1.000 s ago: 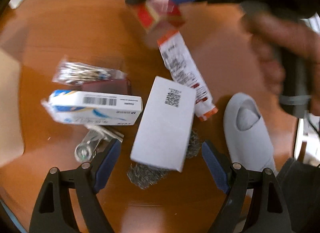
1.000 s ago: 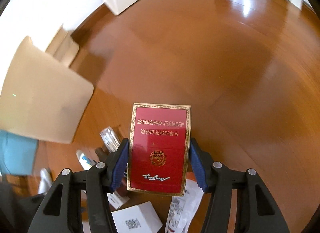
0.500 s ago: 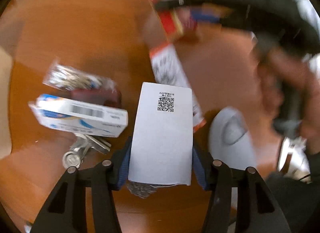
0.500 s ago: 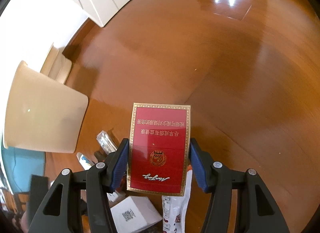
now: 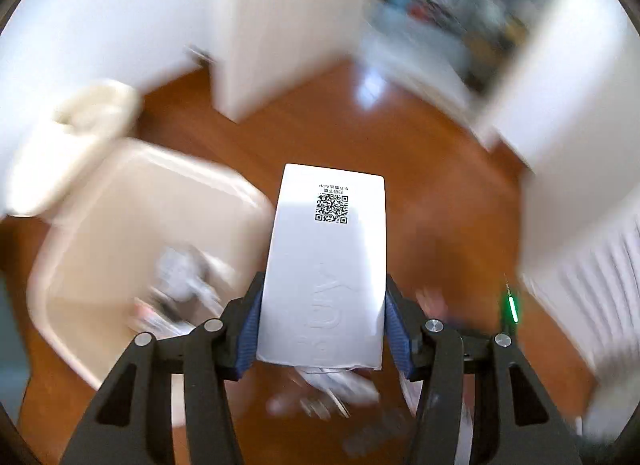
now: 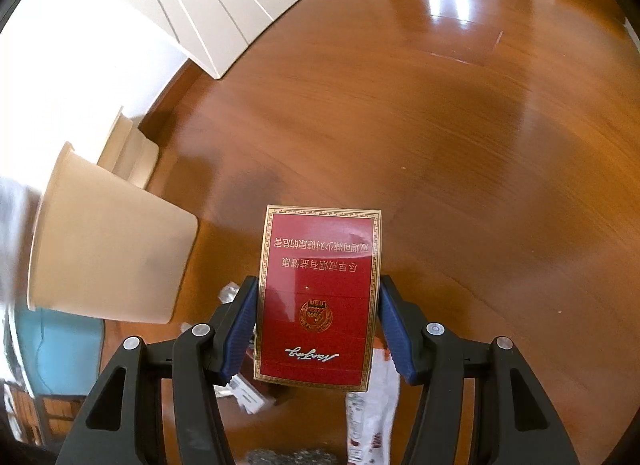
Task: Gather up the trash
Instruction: 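Drop the white box into the wastebasket with the left tool, then drop the red cigarette pack into the wastebasket with the right tool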
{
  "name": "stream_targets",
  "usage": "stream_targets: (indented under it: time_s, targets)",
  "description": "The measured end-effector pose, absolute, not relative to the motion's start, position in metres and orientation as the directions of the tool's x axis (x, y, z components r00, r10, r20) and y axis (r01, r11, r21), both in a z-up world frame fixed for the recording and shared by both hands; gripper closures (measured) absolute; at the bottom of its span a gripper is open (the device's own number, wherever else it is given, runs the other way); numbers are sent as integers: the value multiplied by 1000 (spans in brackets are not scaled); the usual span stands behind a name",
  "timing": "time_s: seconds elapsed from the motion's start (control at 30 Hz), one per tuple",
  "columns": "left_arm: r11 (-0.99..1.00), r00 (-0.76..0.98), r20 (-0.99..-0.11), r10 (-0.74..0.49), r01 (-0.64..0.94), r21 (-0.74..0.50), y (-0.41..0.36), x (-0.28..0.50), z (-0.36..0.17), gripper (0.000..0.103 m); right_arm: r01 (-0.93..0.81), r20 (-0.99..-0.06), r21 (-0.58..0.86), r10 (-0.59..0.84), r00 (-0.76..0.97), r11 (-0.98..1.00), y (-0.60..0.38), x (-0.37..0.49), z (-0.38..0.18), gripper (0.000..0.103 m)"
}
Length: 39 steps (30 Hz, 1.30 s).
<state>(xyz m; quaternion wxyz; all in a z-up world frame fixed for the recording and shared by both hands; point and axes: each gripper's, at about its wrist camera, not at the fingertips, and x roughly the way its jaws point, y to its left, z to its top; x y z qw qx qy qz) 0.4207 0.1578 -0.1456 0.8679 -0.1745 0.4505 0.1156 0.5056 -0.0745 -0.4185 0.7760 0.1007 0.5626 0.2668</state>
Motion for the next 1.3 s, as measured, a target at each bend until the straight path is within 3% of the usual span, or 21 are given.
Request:
stream_targets:
  time_s: [0.13,0.27,0.43,0.67,0.8,0.97,1.03,1.1,1.2,1.3]
  targets:
    - [804,519,-827,215,-575,-152,227,404,-152,50,-336,-813,459,542,215,822,-63,499,-414,43]
    - [696,408,-887,217,-702,-152,261,385,-204,50,-359,-811,458,547,206,814,-56,495,-413,43]
    - [686,372,-891,261,-721,-100,276,366,-208,50,-370,-815,451,544,200,812,-52,492,-413,43]
    - [725,460,-815,351,-684,-74,199,341,-179,50,-397,-801,457,562,205,796,-40,491,-401,43]
    - [799,468,-819,333,-601,-19,129,329,-203,50,-450,-773,459,594,222,766,-28,489,-375,43]
    - [819,354,-924,146,-567,-88,85,309,-268,50,-522,-725,458,643,248,719,-8,492,-328,43]
    - [864,272,-958,86,-499,-64,68,310,-297,40,-570,-691,452,673,262,686,8,493,-301,43]
    - [886,178,-981,71,-463,-20,56,305,-322,38,-630,-649,441,712,268,639,31,492,-270,43]
    - [886,63,-998,27,-464,-5,56,291,-357,21,-719,-592,430,772,231,546,77,485,-232,43]
    - [887,-14,-999,30,-460,33,54,281,-372,21,-788,-575,424,805,146,446,129,473,-214,43]
